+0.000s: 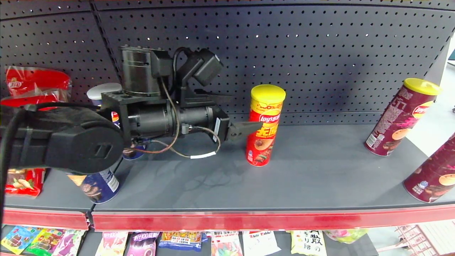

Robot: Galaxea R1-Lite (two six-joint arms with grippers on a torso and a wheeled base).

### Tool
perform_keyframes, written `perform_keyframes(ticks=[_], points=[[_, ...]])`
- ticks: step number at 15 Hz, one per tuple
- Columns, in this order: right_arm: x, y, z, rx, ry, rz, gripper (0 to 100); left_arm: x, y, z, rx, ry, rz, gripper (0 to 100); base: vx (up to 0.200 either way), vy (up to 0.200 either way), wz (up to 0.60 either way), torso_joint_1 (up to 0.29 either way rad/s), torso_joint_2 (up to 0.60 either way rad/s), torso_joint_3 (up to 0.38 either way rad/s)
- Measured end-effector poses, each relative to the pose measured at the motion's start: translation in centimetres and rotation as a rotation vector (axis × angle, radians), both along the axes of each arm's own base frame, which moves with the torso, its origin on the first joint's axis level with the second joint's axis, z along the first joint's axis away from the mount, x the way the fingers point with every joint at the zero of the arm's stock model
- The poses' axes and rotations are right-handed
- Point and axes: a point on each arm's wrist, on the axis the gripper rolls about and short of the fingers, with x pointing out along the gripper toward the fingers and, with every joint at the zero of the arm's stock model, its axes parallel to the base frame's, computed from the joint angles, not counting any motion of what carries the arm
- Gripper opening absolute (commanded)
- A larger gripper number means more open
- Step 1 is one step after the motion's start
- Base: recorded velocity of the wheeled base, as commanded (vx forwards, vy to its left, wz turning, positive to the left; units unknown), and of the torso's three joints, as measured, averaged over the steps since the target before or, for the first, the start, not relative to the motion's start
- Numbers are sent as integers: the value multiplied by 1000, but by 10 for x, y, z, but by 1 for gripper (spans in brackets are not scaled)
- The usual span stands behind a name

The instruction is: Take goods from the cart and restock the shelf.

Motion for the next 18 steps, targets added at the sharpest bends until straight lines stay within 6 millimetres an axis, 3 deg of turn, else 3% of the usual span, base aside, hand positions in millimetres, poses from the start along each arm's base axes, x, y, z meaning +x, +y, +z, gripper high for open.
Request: perform_keyframes(ticks=[6,14,18], points=[[-1,0,0,9,-7,-5,0,24,-26,-8,2,-6,11,100,0,0,0,0,0,0],[-1,0,-1,10,-6,-4,0,39,-52,-19,20,3,37,100,0,0,0,0,0,0],[-1,0,-1,10,-6,-4,0,41,-62,-13,32,7,55,100,0,0,0,0,0,0]])
